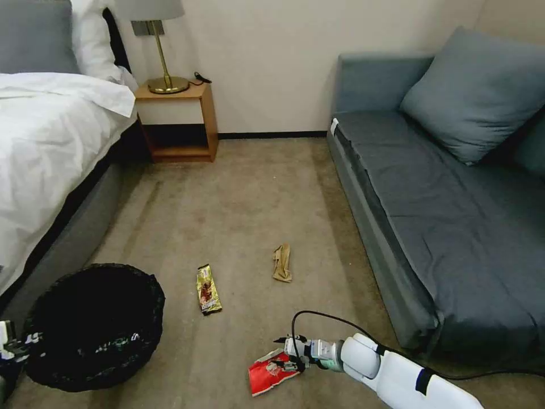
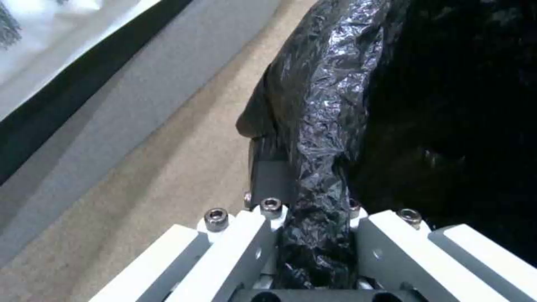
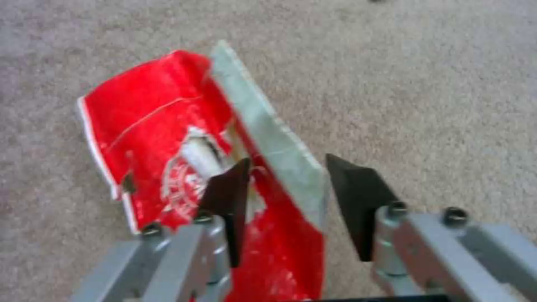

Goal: Pick up the trash bin, then pick up the garbage on the floor and place it into the trash bin.

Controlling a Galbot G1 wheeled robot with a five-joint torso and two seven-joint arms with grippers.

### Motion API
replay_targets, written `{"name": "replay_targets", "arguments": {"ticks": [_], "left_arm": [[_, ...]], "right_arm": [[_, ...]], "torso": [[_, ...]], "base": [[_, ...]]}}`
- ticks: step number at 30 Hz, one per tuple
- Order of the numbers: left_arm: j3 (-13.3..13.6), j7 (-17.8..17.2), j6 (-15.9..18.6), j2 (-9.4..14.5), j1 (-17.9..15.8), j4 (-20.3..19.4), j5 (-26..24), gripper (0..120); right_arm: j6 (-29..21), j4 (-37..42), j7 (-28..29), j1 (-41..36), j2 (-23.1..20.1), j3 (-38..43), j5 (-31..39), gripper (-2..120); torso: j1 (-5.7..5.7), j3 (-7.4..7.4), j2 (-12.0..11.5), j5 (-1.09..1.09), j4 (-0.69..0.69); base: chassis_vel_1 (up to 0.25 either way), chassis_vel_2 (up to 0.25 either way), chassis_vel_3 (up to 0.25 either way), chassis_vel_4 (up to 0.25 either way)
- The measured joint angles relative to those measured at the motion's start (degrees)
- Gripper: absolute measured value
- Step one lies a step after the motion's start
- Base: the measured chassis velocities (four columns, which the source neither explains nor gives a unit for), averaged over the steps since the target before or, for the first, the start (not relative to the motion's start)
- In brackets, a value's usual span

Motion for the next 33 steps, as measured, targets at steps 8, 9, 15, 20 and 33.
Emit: {"name": "replay_targets", "arguments": {"ticks": [8, 9, 15, 20, 33], "left_arm": [[0.31, -0.04, 0.0, -0.31, -0.18, -0.2, -0.02, 3], [0.31, -0.04, 0.0, -0.31, -0.18, -0.2, -0.02, 3], [0.29, -0.04, 0.0, -0.36, -0.11, -0.35, -0.11, 3], [0.3, -0.04, 0.0, -0.33, -0.16, -0.33, -0.19, 3], [1.32, -0.12, 0.0, -0.19, -0.48, -0.1, 0.15, 3]], "right_arm": [[0.87, -0.11, -0.48, -1.31, 0.55, 1.63, -0.71, 2], [0.87, -0.11, -0.48, -1.31, 0.55, 1.63, -0.71, 2], [0.93, 1.1, -0.8, -2.89, -0.02, 3.33, -0.57, 0], [-0.68, 5.14, 1.18, -6.17, -0.51, 8.89, 5.43, 0], [-10.56, 28.59, 14.61, -7.59, 0.48, 16.08, 31.95, 0]], "torso": [[0.0, 0.0, 0.0, 0.01, 0.0], [0.0, 0.0, 0.0, 0.01, 0.0], [0.0, 0.0, 0.0, 0.01, 0.0], [0.0, 0.0, 0.0, 0.01, -0.01], [0.0, 0.0, 0.0, -0.01, -0.01]], "base": [[0.0, 0.0, 0.0, 0.0], [0.0, 0.0, 0.0, 0.0], [0.0, 0.0, 0.0, 0.0], [0.0, 0.0, 0.0, 0.0], [0.0, 0.0, 0.0, 0.0]]}}
